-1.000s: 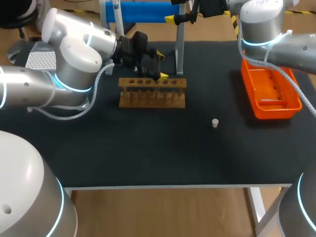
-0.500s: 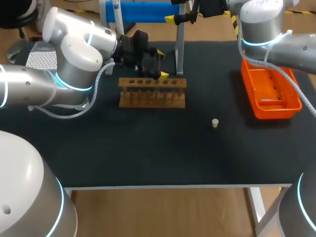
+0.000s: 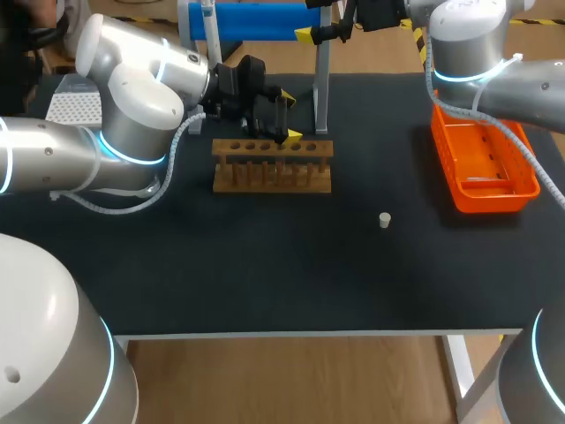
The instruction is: Invert the test tube, pick up the pipette, mount the tip to pipette, aspirate from beaker and dispense into the tube, eject the tip, return the pipette, and cap with the stopper.
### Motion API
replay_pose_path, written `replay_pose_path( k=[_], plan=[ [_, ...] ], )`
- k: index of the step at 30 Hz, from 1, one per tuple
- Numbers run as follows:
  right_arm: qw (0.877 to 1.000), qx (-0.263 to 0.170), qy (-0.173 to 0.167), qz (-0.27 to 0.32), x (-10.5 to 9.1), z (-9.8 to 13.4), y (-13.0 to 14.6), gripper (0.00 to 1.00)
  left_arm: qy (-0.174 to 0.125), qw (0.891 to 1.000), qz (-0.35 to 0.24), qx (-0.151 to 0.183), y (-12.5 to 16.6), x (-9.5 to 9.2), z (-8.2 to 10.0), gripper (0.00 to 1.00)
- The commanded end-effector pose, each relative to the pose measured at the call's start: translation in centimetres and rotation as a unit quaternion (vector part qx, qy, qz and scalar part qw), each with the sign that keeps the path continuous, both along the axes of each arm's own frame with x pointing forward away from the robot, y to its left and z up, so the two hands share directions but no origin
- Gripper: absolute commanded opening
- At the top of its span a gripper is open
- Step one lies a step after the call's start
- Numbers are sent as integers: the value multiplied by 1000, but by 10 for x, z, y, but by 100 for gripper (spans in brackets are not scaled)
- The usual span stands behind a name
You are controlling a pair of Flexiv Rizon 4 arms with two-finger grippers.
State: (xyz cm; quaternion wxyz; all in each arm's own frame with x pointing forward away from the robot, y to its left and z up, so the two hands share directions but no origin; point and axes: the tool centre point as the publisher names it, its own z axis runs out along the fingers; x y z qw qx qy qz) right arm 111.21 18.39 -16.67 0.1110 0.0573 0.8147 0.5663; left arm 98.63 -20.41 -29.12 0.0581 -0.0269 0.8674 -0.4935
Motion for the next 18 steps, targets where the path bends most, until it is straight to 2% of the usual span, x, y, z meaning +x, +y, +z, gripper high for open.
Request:
replay_pose_path(
  k=[1,14,18],
  plan=[
    [1000,-1,1,1,1,1,-1,100,0,1000,1,1,0,-1,0,100],
    [1000,-1,1,1,1,1,-1,100,0,1000,1,1,0,-1,0,100],
    [1000,-20,0,0,-24,2,-20,100,0,1000,1,1,0,-1,0,100]
  ],
)
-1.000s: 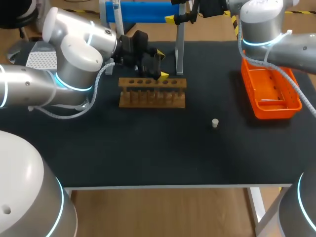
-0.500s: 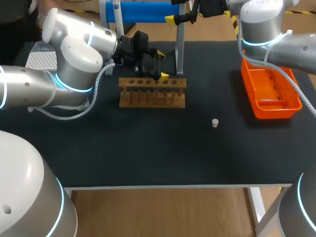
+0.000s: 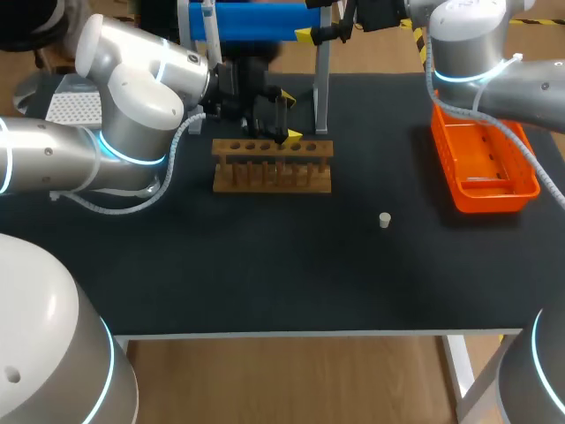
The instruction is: Invert the test tube, pick up the pipette, mount the tip to pipette, aspirate from beaker and dispense into the tube, eject the tip, return the pipette, and cap with the stopper.
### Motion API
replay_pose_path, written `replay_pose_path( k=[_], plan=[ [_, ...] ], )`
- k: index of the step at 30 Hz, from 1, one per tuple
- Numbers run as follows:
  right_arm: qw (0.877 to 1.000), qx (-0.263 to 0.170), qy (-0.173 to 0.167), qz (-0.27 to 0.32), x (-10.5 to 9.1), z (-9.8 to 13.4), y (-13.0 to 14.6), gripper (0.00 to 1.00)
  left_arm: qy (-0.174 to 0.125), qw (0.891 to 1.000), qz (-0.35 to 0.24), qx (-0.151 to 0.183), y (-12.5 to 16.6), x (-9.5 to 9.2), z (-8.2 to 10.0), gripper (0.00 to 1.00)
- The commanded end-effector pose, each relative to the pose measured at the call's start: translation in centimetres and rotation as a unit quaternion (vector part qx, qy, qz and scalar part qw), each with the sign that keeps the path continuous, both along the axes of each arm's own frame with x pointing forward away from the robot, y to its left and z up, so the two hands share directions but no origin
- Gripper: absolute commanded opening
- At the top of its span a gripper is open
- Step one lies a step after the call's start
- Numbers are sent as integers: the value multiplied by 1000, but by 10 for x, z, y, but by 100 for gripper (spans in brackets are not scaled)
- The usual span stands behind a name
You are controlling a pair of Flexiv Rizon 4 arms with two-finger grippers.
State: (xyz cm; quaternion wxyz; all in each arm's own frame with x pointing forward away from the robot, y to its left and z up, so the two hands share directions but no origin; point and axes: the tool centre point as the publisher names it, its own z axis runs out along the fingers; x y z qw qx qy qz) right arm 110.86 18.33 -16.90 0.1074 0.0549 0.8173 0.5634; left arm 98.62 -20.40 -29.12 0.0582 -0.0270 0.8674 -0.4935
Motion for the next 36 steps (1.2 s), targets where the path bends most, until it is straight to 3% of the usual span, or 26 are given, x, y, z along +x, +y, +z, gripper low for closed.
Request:
replay_pose_path(
  k=[1,12,18,24,30,36],
  plan=[
    [1000,-19,-2,-11,-28,5,-27,100,0,1000,1,0,0,-1,0,100],
    [999,-48,10,-21,-135,3,-118,100,0,1000,1,0,0,-1,0,100],
    [999,-39,15,-28,-181,-2,-158,100,0,1000,1,0,0,-1,0,100],
    [999,-39,18,-32,-211,-22,-186,100,0,1000,1,0,0,-1,0,100],
    [998,-36,41,-30,-237,-43,-208,100,0,1000,1,0,0,-1,0,100],
    [998,-36,41,-30,-237,-43,-208,100,0,1000,1,0,0,-1,0,100]
  ],
)
